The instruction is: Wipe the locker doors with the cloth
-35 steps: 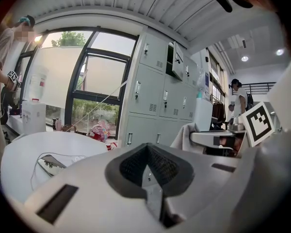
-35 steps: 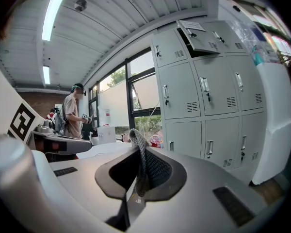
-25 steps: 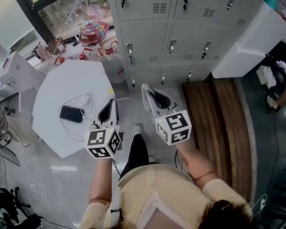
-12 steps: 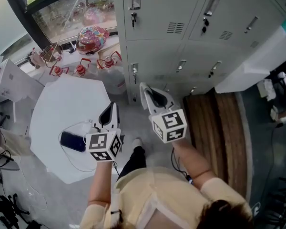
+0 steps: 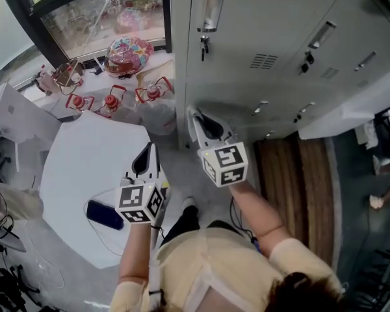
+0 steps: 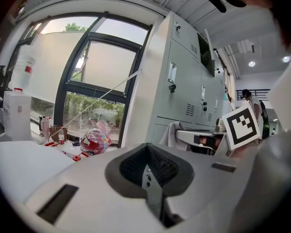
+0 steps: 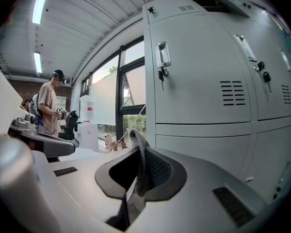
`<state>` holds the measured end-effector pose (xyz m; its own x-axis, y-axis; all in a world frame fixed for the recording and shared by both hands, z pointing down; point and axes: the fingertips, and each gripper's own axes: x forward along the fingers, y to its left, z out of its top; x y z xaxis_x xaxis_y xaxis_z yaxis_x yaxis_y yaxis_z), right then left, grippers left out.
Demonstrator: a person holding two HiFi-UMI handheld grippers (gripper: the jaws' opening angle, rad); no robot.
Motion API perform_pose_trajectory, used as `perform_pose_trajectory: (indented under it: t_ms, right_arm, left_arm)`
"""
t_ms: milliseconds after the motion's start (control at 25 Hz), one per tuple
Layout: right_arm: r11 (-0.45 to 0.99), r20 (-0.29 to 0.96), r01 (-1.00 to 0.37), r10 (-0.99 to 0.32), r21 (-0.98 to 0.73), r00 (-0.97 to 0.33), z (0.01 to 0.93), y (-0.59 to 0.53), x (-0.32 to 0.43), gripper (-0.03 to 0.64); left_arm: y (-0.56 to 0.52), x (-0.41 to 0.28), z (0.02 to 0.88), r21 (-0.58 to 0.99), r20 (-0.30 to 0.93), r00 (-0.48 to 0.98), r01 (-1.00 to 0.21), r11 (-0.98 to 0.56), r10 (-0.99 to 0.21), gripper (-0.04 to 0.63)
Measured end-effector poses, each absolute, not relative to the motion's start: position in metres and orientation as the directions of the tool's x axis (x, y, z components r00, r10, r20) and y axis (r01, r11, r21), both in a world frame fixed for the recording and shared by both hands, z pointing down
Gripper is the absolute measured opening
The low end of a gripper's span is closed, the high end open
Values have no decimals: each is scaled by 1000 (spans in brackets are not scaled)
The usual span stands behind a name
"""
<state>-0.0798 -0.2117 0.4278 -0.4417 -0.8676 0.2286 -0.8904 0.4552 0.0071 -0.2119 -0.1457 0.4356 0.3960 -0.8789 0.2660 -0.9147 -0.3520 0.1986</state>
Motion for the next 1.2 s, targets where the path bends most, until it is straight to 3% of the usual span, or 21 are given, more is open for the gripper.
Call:
perform_pose_trajectory:
  t_ms: [640, 1200]
  right_arm:
    - [482, 242, -876, -853, 30, -462, 442, -292, -85, 20]
    - [498, 256, -866, -842, 36, -474, 443, -300, -27, 20]
  left_arm:
    - [-175, -220, 440, 209, 273, 289, -949, -237, -917, 2]
    - [-186, -176, 435, 209, 276, 239, -960, -185, -931, 2]
